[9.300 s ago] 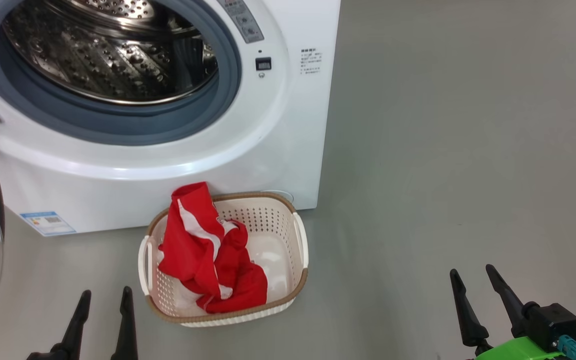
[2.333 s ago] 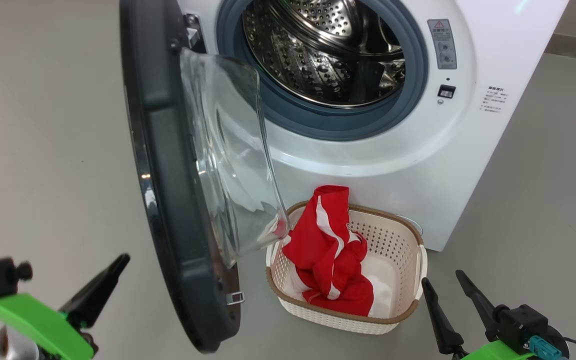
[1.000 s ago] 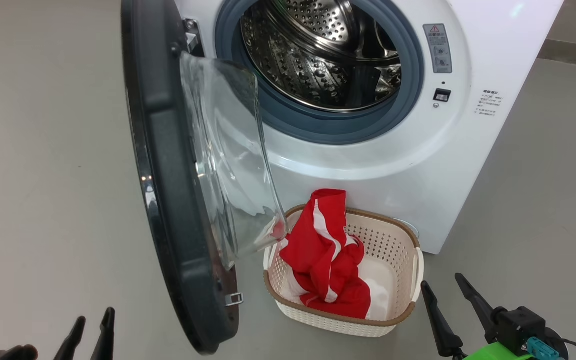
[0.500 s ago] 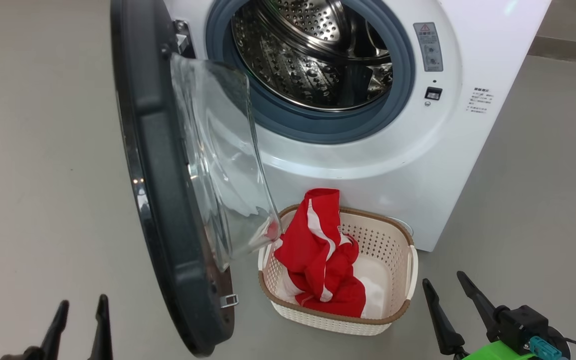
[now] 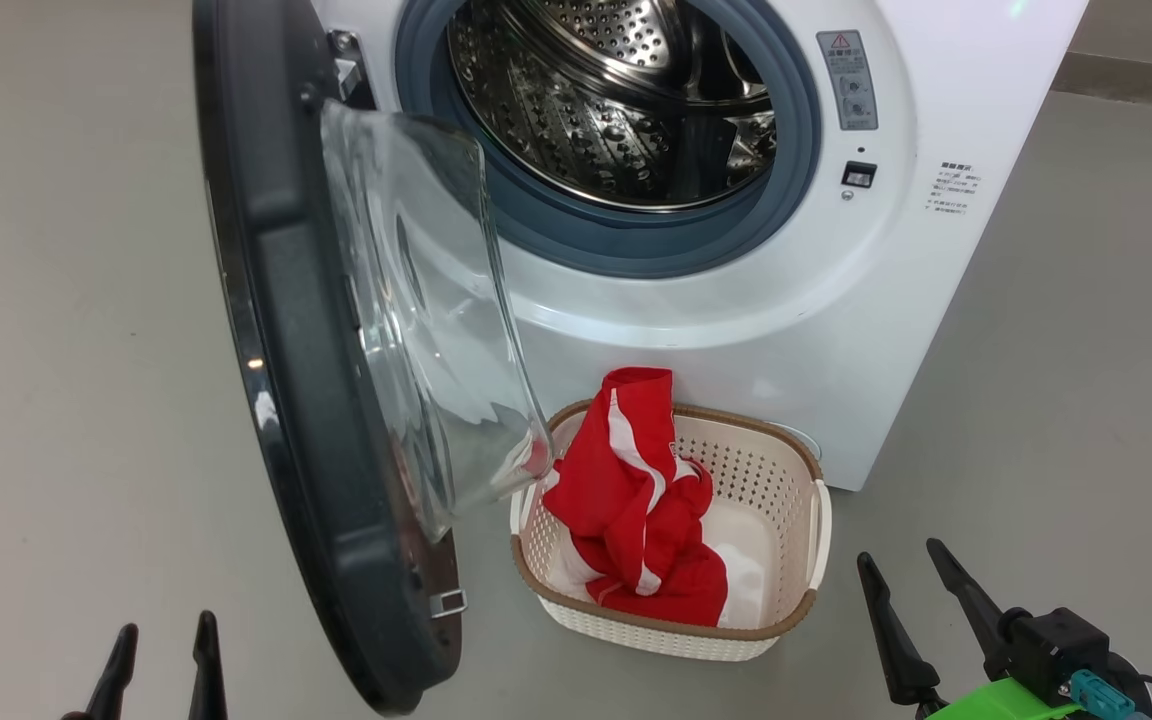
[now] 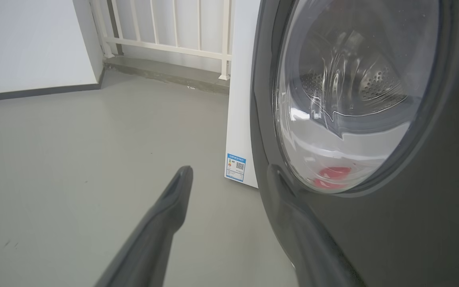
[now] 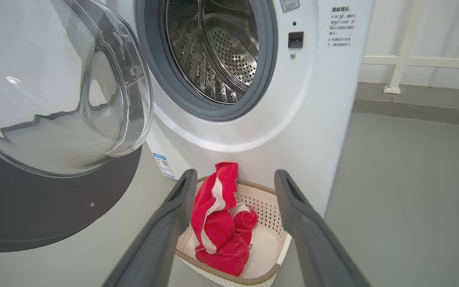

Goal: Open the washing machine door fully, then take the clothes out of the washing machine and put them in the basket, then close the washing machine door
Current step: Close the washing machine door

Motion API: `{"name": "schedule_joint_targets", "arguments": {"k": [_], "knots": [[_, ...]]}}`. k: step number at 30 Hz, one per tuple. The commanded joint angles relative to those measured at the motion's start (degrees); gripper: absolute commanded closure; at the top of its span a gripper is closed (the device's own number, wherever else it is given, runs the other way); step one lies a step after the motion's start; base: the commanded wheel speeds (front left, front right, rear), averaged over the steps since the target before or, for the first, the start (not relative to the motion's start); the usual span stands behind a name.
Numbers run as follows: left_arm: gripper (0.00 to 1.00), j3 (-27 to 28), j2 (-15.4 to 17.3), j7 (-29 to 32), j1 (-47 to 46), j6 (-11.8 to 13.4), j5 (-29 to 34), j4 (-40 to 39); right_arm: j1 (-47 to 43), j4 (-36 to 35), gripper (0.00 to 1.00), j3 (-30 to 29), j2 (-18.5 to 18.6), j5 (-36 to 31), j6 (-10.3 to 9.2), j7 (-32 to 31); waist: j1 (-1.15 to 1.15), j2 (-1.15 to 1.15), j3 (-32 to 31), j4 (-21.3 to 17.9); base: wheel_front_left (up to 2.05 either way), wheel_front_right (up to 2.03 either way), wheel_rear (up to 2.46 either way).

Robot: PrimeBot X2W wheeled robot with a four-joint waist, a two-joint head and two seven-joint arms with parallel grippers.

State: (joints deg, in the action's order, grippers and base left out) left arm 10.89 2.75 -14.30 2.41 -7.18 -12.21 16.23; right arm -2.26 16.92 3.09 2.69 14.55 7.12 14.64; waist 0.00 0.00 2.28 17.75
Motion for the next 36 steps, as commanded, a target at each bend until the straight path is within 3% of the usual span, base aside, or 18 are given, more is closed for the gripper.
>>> {"name": "schedule_joint_targets", "arguments": {"k": [1,8,9,10,11,12,26,36], "knots": [[0.00,2.13,0.51,-0.70,-1.50,-0.31,0.08,-1.50,1.46,-1.36,0.00,1.25,0.21,-0.21,0.36,0.36,0.00,0.00,-0.03,0.01,0.00,0.00,0.00],[0.02,2.12,0.36,-0.70,-1.40,-0.31,-0.45,-2.83,1.40,-1.41,0.00,1.19,0.20,-0.08,0.36,0.36,0.00,0.00,-0.25,0.20,0.00,0.00,0.00],[0.39,1.87,0.35,-0.70,-1.41,-0.31,-0.80,-3.15,1.41,-1.41,0.00,1.21,0.20,-0.04,0.36,0.36,0.00,0.00,-0.22,0.24,0.00,0.00,0.00],[0.60,1.60,0.35,-0.70,-1.37,-0.31,-1.06,-3.47,1.42,-1.41,0.00,1.22,0.20,-0.01,0.36,0.36,0.00,0.00,-0.21,0.27,0.00,0.00,0.00],[0.87,1.27,0.36,-0.70,-1.34,-0.31,-1.37,-3.84,1.44,-1.41,0.00,1.23,0.20,0.01,0.36,0.36,0.00,0.00,-0.20,0.29,0.00,0.00,0.00],[1.00,0.77,0.41,-0.70,-1.28,-0.31,-1.96,-4.36,1.46,-1.39,0.00,1.26,0.20,0.02,0.36,0.36,0.00,0.00,-0.20,0.29,0.00,0.00,0.00],[1.00,-14.04,7.16,-0.70,0.25,-0.31,-6.70,-12.84,1.80,-1.28,0.00,1.76,0.20,0.45,0.36,0.36,0.00,0.00,0.22,-0.35,0.00,0.00,0.00],[1.00,-20.37,9.00,-0.70,-2.42,-0.31,-6.91,-15.44,2.81,-1.57,0.00,1.77,0.19,0.73,0.36,0.36,0.00,0.00,1.59,-3.46,0.00,0.00,0.00]]}}
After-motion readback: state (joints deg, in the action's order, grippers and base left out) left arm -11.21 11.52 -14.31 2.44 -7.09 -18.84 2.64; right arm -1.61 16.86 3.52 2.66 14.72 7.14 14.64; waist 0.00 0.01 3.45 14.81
